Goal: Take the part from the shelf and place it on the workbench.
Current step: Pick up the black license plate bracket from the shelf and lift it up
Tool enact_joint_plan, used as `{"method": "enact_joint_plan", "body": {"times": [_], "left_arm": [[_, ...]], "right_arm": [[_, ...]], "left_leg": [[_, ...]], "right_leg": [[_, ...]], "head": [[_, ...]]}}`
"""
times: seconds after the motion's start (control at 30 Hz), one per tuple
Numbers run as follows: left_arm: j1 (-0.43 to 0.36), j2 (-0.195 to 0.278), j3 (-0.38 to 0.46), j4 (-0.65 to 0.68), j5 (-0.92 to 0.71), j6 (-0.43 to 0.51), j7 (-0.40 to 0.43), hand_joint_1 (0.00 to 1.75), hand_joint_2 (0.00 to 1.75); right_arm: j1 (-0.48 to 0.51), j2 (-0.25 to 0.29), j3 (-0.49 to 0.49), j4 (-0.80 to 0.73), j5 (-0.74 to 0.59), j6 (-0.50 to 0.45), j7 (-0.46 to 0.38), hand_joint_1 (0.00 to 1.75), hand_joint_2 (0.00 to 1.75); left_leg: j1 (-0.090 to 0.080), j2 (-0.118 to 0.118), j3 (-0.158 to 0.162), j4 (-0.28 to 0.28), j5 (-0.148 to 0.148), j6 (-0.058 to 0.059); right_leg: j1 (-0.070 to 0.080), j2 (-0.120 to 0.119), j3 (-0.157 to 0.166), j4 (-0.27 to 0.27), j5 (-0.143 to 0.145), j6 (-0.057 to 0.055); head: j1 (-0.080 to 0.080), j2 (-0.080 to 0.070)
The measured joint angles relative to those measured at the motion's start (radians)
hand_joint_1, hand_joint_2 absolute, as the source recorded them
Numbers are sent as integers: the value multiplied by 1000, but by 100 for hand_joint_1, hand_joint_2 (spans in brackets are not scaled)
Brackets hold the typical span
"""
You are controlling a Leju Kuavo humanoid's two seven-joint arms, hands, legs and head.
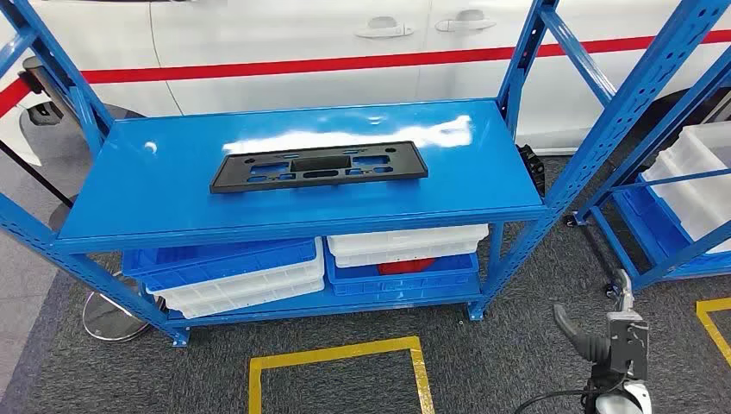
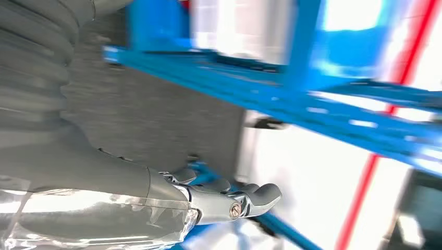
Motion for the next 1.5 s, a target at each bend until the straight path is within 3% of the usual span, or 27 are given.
{"method": "enact_joint_plan", "body": {"times": [0.23, 0.47, 0.7, 0.8, 0.87, 0.93, 1.0, 1.03, 1.07, 1.1, 1.17, 1.23, 1.33, 1.4, 1.43, 1.5], "left_arm": [[-2, -10, -22, 0, -5, 13, -9, 0, 0], [-8, -24, -48, 2, -20, 25, -15, 0, 0], [-14, -32, -72, 3, -36, 35, -15, 0, 0], [-16, -33, -80, 3, -42, 36, -13, 0, 0], [-19, -36, -88, 3, -44, 36, -11, 0, 0], [-22, -41, -94, 3, -48, 35, -8, 0, 0], [-22, -44, -97, 3, -52, 32, -4, 0, 0], [-22, -46, -98, 4, -53, 31, -2, 0, 0], [-22, -47, -99, 4, -53, 29, 0, 0, 0], [-22, -48, -100, 4, -53, 27, 1, 0, 0], [-22, -51, -103, 5, -54, 24, 3, 0, 0], [-25, -53, -106, 5, -54, 20, 4, 0, 0], [-28, -54, -112, 6, -54, 10, 5, 0, 0], [-30, -55, -116, 6, -54, 4, 5, 0, 0], [-32, -55, -117, 7, -54, 0, 4, 0, 0], [-33, -55, -120, 7, -53, -7, 4, 0, 0]], "right_arm": [[-12, -47, 127, -183, -30, 15, -19, 0, 175], [-81, -70, 349, -296, 12, -3, -37, 0, 175], [-180, -67, 576, -316, 105, -53, -28, 0, 175], [-227, -52, 670, -312, 154, -80, -13, 0, 175], [-259, -40, 724, -305, 186, -98, 1, 0, 175], [-292, -29, 773, -290, 217, -117, 18, 0, 175], [-319, -15, 818, -264, 247, -135, 36, 0, 175], [-331, -7, 839, -248, 261, -143, 45, 0, 175], [-344, 3, 860, -230, 275, -151, 54, 0, 175], [-360, 13, 881, -211, 289, -159, 63, 0, 175], [-396, 35, 915, -172, 315, -175, 83, 0, 175], [-431, 59, 946, -132, 337, -187, 103, 0, 175], [-481, 99, 989, -66, 370, -204, 135, 0, 175], [-515, 128, 1015, -18, 393, -216, 156, 0, 175], [-532, 144, 1027, 8, 405, -223, 167, 0, 175], [-560, 173, 1048, 62, 428, -237, 187, 0, 175]], "left_leg": [[0, 0, 0, 0, 0, 0], [0, 0, 0, 0, 1, 0], [-2, -3, -5, 7, 0, 2], [-4, -4, -8, 5, 3, 8], [3, -3, -1, -12, 15, 18], [10, -2, 5, -29, 28, 28], [10, -2, 2, -31, 30, 30], [10, -3, 1, -30, 30, 30], [10, -5, 1, -28, 28, 28], [12, -6, 3, -26, 25, 24], [14, -10, 7, -19, 15, 13], [12, -11, 2, -9, 6, -2], [13, -11, -6, -8, 2, -21], [16, -9, -15, 16, -16, -31], [17, -8, -35, 58, -38, -35], [18, -7, -106, 191, -92, -38]], "right_leg": [[0, 0, 0, 0, 0, 0], [0, -1, 0, 1, 0, 0], [-6, -4, -2, -1, 3, 4], [-8, -4, -2, -4, 7, 10], [-7, -5, -4, -2, 4, 16], [-6, -5, -36, 59, -31, 19], [-9, -5, -106, 188, -84, 22], [-10, -5, -138, 242, -94, 25], [-12, -5, -156, 263, -84, 27], [-15, -5, -154, 243, -53, 28], [-19, -5, -110, 124, 26, 29], [-16, -3, -75, 34, 55, 21], [-9, 0, -75, 19, 45, -5], [-9, -1, -73, 14, 45, -20], [-10, -3, -71, 12, 45, -26], [-6, -5, -70, 12, 42, -34]], "head": [[0, 0], [0, 0], [0, 0], [0, 0], [0, 0], [0, 0], [0, 0], [0, 0], [0, 0], [0, 0], [0, 0], [0, 0], [0, 0], [0, 0], [0, 0], [0, 0]]}}
